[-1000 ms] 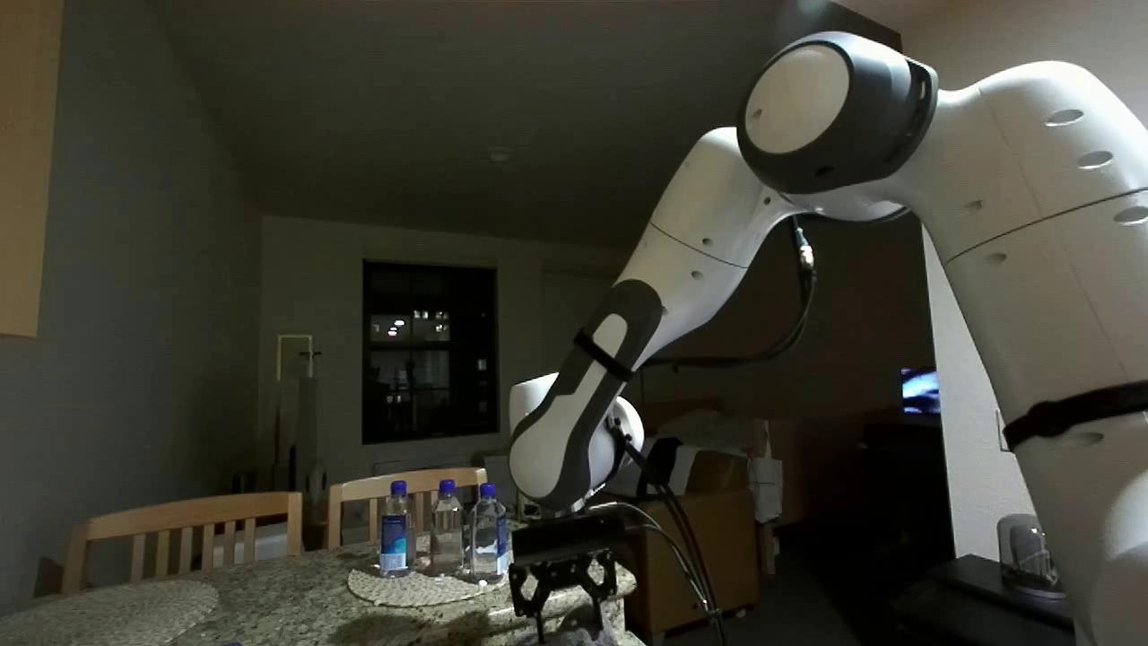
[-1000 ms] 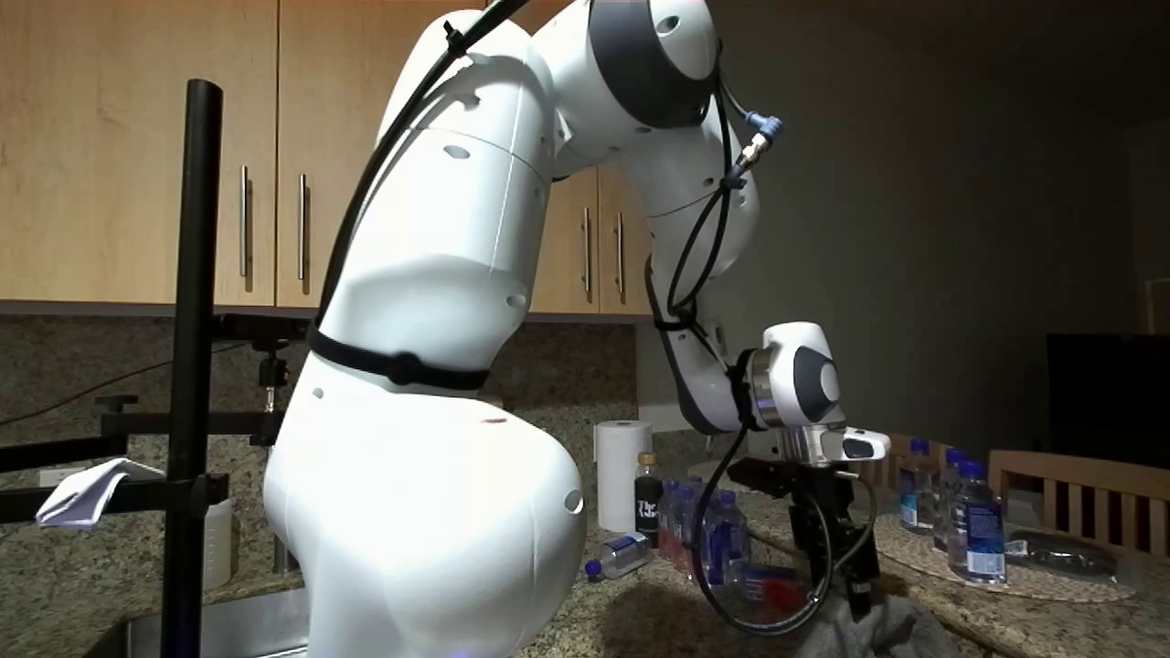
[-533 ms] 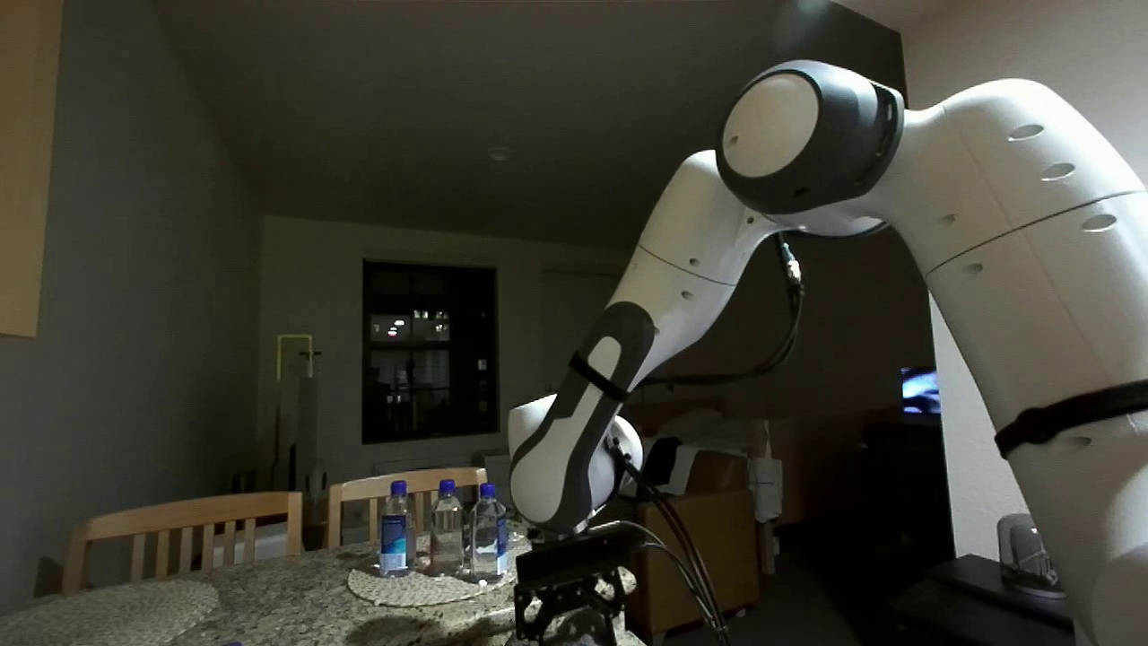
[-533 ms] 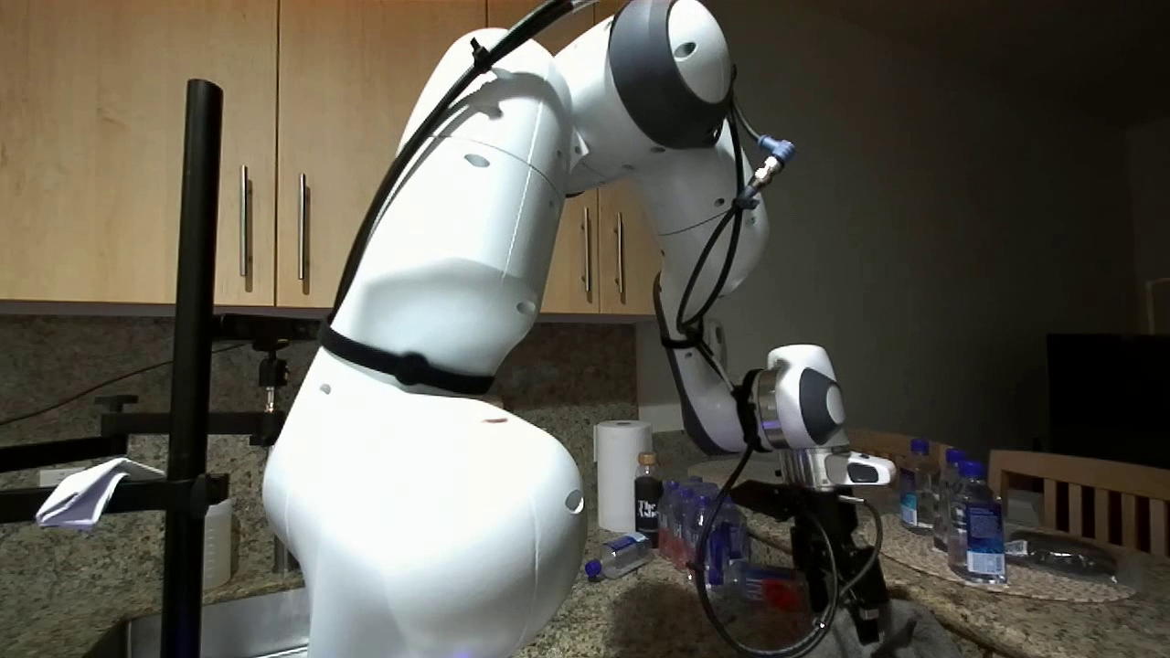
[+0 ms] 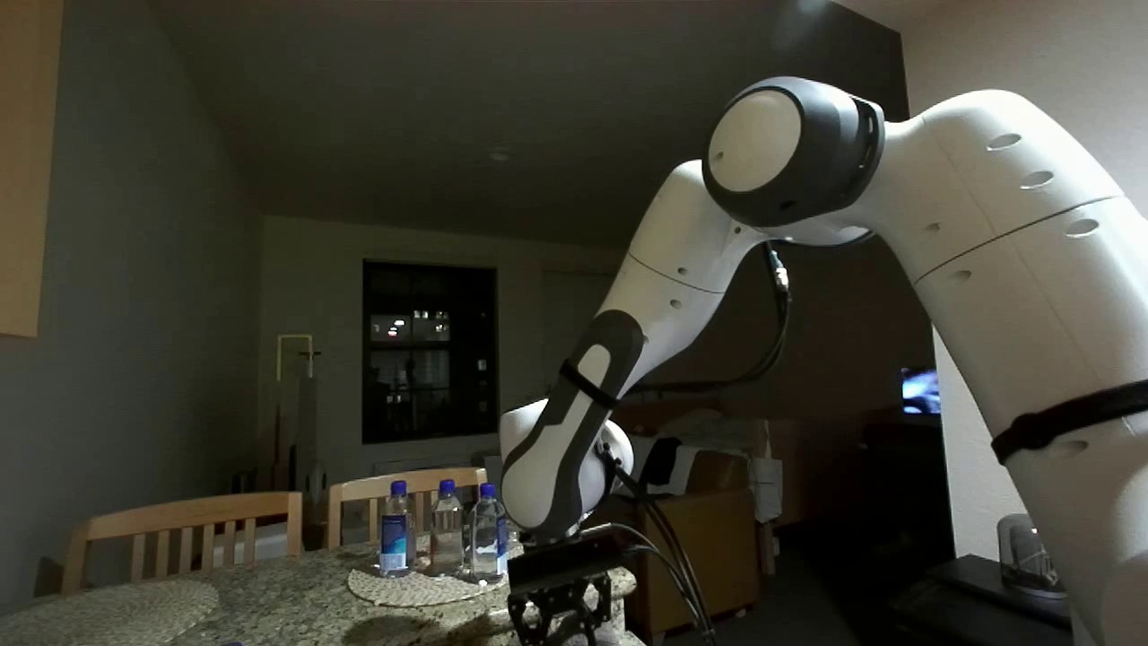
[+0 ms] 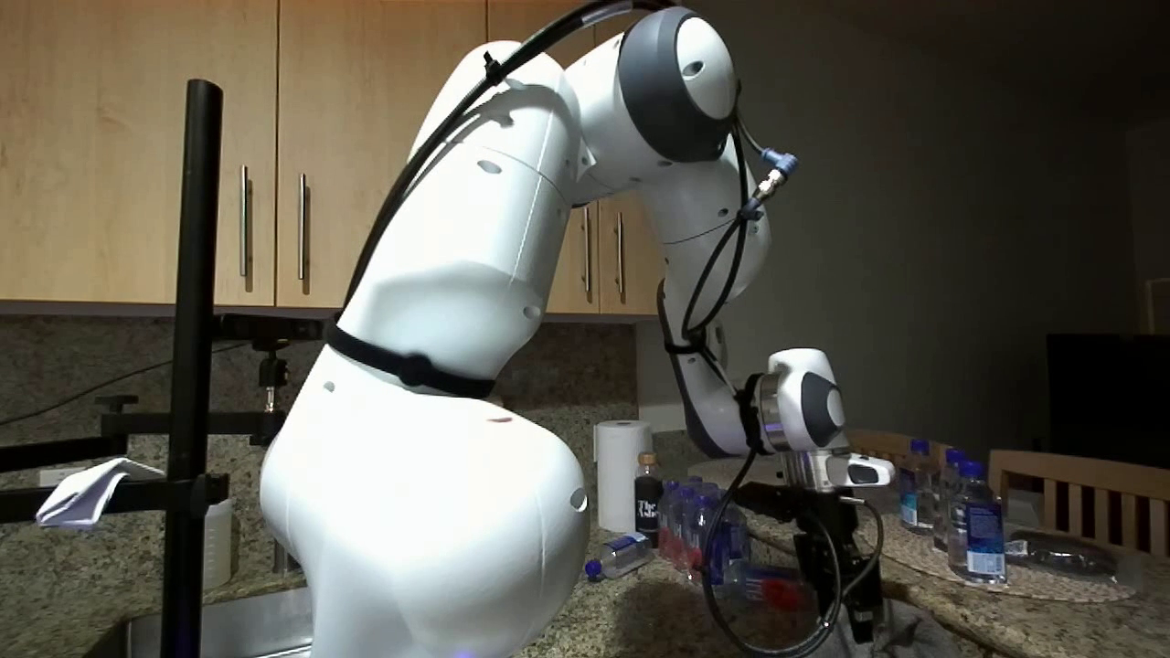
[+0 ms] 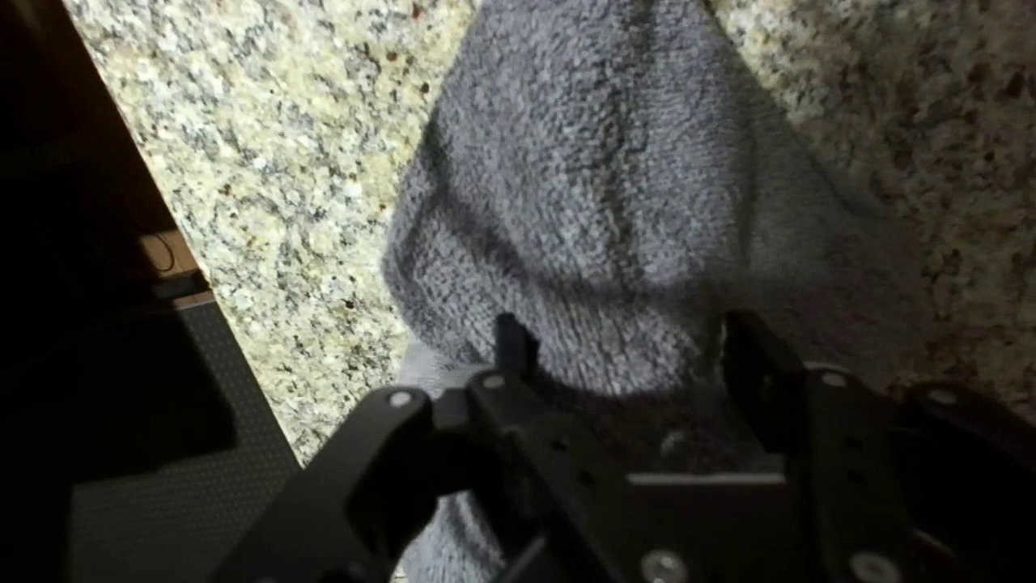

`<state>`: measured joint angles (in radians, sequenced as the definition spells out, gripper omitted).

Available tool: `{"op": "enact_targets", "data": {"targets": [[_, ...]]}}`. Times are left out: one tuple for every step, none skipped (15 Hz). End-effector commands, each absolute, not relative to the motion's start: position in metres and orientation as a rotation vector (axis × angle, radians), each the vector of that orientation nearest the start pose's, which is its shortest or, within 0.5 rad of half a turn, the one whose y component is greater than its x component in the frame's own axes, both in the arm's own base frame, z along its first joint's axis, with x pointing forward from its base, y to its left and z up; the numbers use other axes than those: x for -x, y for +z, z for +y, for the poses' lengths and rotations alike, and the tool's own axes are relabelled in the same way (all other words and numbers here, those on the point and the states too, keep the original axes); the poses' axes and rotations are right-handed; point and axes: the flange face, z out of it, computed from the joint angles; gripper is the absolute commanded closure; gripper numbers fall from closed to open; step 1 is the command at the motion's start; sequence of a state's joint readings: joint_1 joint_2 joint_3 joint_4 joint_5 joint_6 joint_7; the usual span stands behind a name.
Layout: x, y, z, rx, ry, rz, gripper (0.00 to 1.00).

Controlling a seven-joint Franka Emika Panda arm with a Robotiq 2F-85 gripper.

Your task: Move the grey towel to the left

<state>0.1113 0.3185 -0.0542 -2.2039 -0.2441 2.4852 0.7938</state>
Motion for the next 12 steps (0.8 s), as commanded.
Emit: {"op": "enact_targets", "data": {"targets": [[-0.553,0.231,0.033,3.186,-0.051,0.833,0.66],[-0.553,0.232,0.032,3.186,-0.038,0.829,0.73],[-0.553,0.232,0.031,3.184,-0.037,0.830,0.79],[-0.553,0.232,0.029,3.182,-0.027,0.836,0.84],[-0.553,0.233,0.028,3.182,-0.025,0.839,0.89],[-0.553,0.235,0.027,3.181,-0.028,0.840,0.90],[-0.554,0.238,0.028,3.179,-0.038,0.839,0.92],[-0.555,0.244,0.029,3.175,-0.054,0.834,0.93],[-0.556,0.248,0.031,3.172,-0.066,0.831,0.91],[-0.557,0.253,0.032,3.170,-0.083,0.826,0.90],[-0.558,0.258,0.034,3.166,-0.100,0.817,0.91],[-0.559,0.264,0.036,3.163,-0.119,0.804,0.90]]}}
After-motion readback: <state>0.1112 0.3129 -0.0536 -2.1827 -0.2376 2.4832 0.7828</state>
